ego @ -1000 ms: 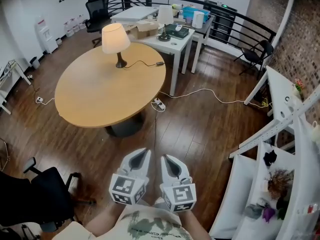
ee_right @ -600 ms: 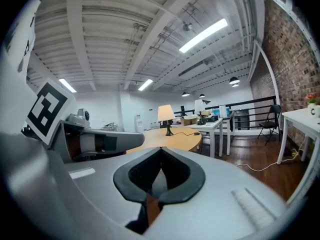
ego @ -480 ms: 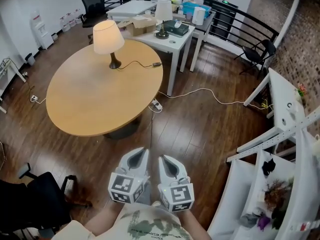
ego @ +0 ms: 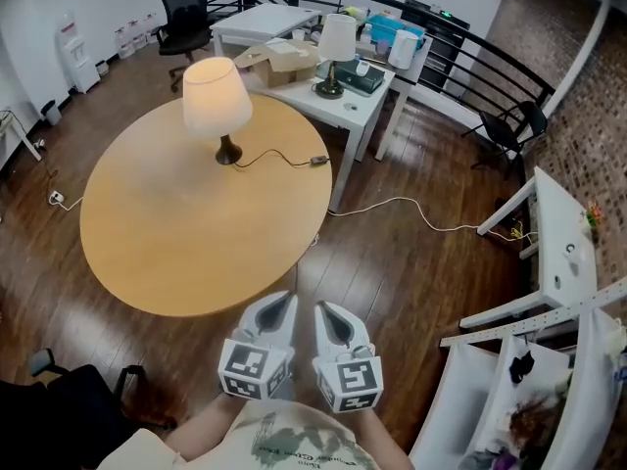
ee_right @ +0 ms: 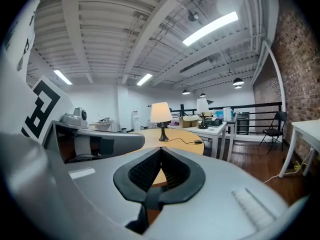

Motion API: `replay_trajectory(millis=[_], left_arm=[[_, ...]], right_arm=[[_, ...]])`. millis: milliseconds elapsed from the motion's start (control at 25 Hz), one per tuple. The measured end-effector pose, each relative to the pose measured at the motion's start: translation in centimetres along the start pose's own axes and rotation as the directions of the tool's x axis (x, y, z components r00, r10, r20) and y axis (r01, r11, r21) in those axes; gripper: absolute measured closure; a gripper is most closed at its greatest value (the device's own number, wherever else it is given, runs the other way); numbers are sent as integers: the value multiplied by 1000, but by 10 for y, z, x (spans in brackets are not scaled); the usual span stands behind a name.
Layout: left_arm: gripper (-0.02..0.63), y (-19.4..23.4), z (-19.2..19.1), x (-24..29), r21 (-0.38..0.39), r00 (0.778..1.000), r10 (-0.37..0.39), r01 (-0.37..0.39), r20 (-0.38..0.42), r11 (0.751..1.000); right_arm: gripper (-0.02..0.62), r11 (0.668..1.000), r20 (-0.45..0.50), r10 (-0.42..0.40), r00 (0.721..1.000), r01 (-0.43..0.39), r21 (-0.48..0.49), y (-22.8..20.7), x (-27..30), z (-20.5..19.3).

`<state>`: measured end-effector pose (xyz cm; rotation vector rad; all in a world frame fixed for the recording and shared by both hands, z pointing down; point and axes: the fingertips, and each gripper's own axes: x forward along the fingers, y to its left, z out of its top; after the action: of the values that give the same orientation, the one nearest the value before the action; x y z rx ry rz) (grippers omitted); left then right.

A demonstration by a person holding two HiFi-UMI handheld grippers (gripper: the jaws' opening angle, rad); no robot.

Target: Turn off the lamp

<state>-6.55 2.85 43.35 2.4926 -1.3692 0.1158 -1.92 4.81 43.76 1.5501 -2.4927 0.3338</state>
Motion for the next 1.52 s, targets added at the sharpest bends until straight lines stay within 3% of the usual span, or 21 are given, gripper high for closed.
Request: replay_trajectory(millis=[320,680,880,1080,1520], left_arm=[[606,52,20,55,-18,1000,-29,29,-2,999],[606,68,30,114,-2,999,-39,39,-10,999],[606,78,32,149,5,1000,21,-21,-16,1000],[606,77,38,200,-4,992,123,-123,-9,992],[606,64,55,313,-67,947,322,-322,-2,944]], right_arm=[[595,1000,-19,-13,1000,13,-22,-14,77,23],[595,1000,7,-29,1000,29,-1,-60,124,35],[595,1000,17,21,1000,-21,-16,-88,154,42],[595,991,16,126,992,-125,-41,-133,185,57],[595,953,-7,290,957,-290,-88,-247,217,89]])
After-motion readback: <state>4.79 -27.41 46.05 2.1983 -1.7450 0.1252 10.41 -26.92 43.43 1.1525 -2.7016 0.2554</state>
